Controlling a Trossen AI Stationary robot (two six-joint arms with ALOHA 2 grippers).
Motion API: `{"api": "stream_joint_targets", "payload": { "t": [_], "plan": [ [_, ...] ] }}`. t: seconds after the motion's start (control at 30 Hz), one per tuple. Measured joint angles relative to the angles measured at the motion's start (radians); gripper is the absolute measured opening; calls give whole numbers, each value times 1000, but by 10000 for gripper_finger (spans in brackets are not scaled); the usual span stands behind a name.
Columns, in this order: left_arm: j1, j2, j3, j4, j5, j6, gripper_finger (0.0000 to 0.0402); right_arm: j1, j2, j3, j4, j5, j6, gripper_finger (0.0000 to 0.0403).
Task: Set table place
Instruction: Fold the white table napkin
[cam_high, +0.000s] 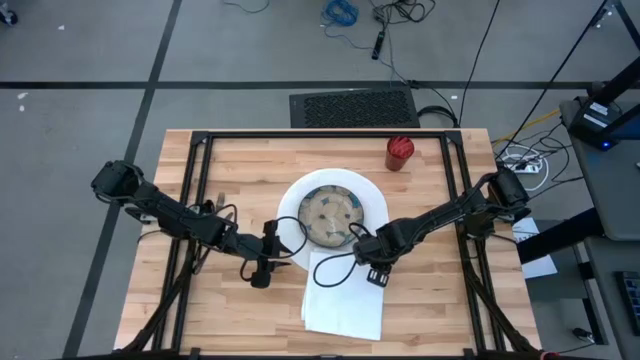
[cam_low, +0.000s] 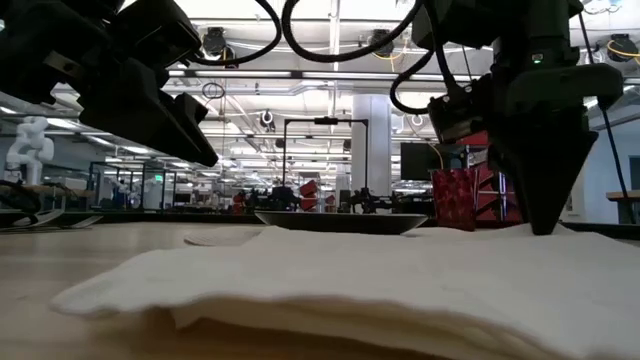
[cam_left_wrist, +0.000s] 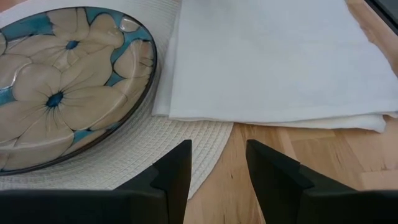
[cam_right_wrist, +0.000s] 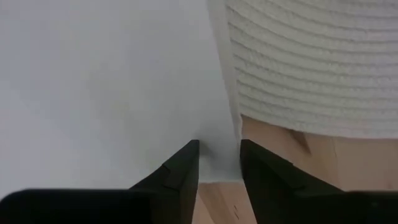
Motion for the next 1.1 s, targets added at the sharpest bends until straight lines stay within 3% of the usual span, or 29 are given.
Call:
{"api": "stream_joint_targets", "payload": {
  "t": [0.17,0.37,0.73,0.87,1.1],
  "plan": [
    [0,0,0,0,0,0,139,0,0,0,51,0,1,74],
    [0,0,0,0,0,0,139,0,0,0,49,-21,0,6],
    [0,0,0,0,0,-2,139,5,-90,2,1,114,119,0],
    [0,0,0,0,0,-2,139,8,-94,-5,-94,117,157,0],
    [0,0,0,-2,0,-2,139,26,-92,-101,-68,84,316,0]
  ]
}}
